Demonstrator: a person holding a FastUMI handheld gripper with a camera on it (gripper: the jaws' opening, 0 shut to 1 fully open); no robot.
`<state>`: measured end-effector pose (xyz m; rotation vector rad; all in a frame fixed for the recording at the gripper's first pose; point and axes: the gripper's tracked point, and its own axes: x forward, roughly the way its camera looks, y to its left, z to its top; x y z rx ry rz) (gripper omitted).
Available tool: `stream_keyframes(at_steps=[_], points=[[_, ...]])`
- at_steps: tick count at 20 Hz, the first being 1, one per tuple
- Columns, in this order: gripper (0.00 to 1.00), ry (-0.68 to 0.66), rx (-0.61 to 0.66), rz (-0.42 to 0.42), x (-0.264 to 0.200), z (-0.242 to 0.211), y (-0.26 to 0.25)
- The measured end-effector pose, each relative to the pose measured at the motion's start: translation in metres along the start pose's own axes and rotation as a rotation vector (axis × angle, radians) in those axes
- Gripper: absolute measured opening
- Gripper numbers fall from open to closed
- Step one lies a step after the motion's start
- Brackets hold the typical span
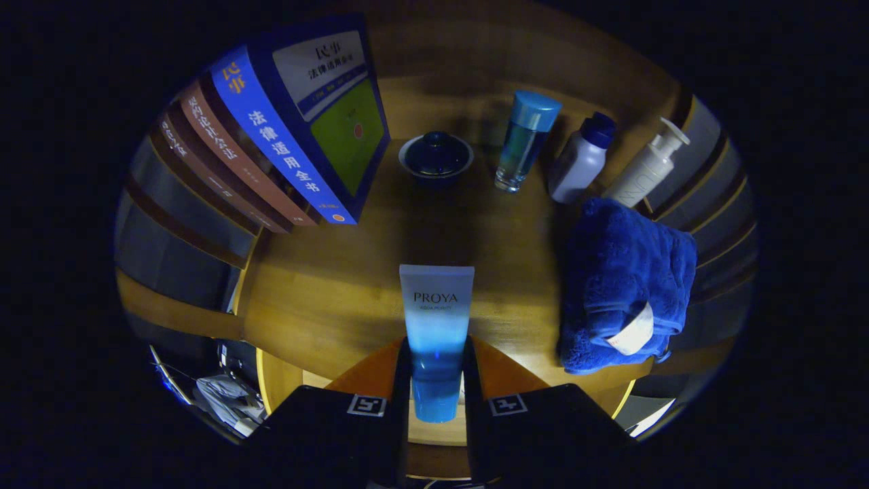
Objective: Pull open the drawer, take out the items inside it, and place them on the countertop above the cabinet.
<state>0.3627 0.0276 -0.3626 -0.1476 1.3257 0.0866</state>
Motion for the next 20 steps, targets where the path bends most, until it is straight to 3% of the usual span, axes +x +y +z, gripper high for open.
stream_keyframes(at_steps=[3,9,12,20], points=[[0.41,0.031,0.030,-0.021,0.018,-0.002,-0.005],[0.55,-0.019,0.075,-0.027,0.020,0.006,-0.011],[0.98,-0.084,0.064,-0.023,0.007,0.013,-0.010],[0.99,-0.387,0.049,0.043,-0.069,0.022,0.018]])
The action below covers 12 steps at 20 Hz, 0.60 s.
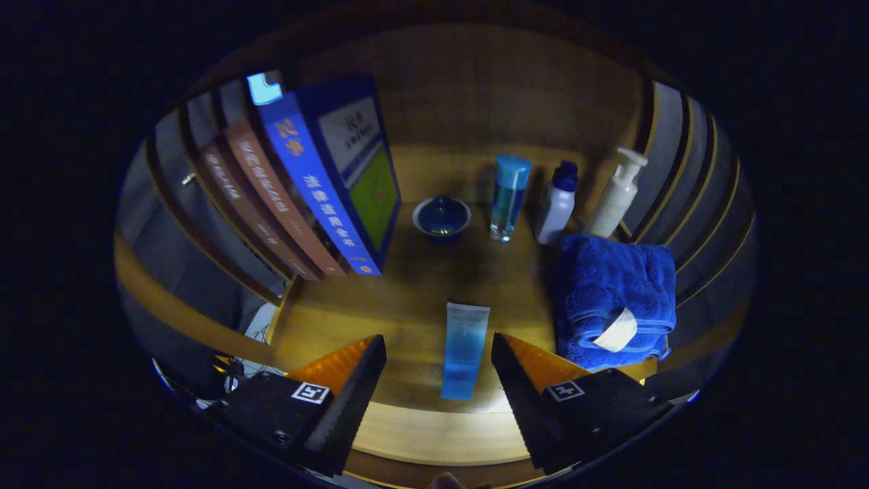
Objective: Pull open the drawer, take out the items inside it, and place them on the countertop above the cabinet.
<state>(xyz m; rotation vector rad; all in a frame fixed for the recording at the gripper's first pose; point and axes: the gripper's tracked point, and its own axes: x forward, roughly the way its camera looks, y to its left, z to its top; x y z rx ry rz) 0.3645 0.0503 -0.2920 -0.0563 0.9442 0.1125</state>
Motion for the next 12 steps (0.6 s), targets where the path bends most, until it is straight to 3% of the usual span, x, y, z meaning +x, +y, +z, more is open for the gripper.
stream_keyframes(at_steps=[4,6,12], points=[[0.99,-0.192,-0.103,-0.005,-0.046,-0.006,0.007],[1.00,-0.285,-0.067,0.048,-0.067,-0.021,0.025],[1.00,-0.512,-0.022,0.099,-0.155,-0.064,0.036]])
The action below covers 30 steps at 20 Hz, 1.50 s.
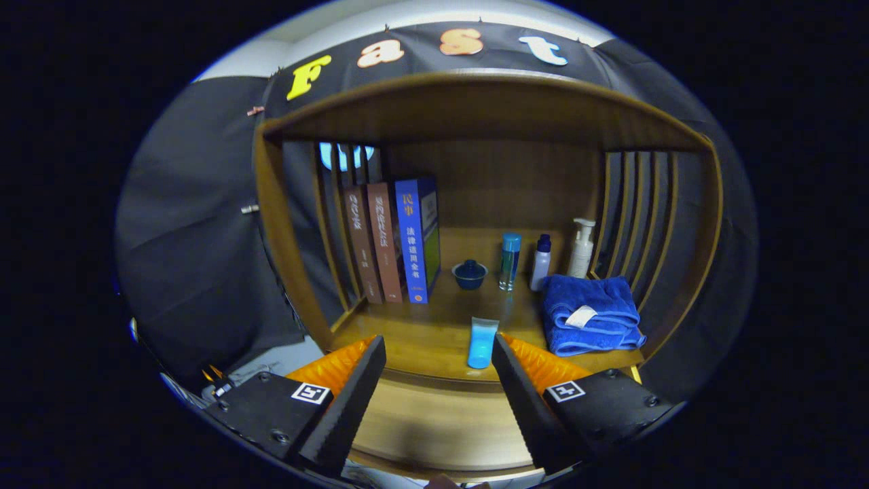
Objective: Pull open the drawer, take out the items inside it, and place them on the countertop above the cabinet.
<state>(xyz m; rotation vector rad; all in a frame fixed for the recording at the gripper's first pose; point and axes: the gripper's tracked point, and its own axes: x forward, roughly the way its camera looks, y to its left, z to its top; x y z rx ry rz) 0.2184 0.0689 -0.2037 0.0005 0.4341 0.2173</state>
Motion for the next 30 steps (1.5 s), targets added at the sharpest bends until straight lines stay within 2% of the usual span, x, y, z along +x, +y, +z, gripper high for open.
stream_keyframes(at_steps=[6,13,17,23,30], points=[[1.00,-0.204,0.012,-0.034,-0.097,-0.007,0.002],[0.99,-0.372,-0.097,-0.114,-0.158,-0.051,0.000],[0.97,-0.351,-0.091,-0.165,-0.161,-0.109,-0.015],[0.98,-0.255,-0.047,-0.241,-0.124,-0.202,-0.061],[0.98,-0.129,-0.074,-0.242,-0.084,-0.260,-0.076]])
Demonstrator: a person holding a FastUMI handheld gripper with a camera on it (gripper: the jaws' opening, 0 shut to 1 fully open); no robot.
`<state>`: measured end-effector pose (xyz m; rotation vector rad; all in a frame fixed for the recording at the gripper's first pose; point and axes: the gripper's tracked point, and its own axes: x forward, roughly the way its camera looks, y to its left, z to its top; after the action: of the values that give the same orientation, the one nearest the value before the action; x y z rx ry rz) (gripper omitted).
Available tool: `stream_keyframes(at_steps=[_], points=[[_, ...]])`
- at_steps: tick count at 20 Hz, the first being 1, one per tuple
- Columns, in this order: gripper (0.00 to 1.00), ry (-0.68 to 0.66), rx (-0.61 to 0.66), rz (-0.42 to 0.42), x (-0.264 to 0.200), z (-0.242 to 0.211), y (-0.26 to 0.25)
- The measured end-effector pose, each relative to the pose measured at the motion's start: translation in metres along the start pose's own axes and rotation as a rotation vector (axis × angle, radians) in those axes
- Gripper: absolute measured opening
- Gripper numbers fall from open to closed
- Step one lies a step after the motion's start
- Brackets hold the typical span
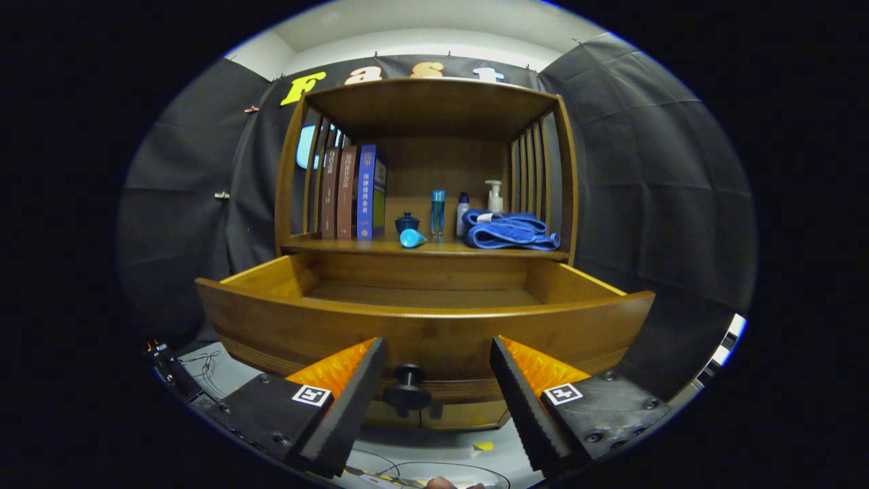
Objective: Pull open the drawer, take out the items inside it, and place them on the countertop above the cabinet.
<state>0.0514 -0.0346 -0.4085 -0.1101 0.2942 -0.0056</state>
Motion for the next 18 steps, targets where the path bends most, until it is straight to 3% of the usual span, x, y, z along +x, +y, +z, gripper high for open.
stream_keyframes(at_steps=[9,18], points=[[0.99,-0.015,0.026,0.020,0.013,0.006,0.003],[1.00,-0.042,-0.009,0.012,0.076,0.026,0.007]])
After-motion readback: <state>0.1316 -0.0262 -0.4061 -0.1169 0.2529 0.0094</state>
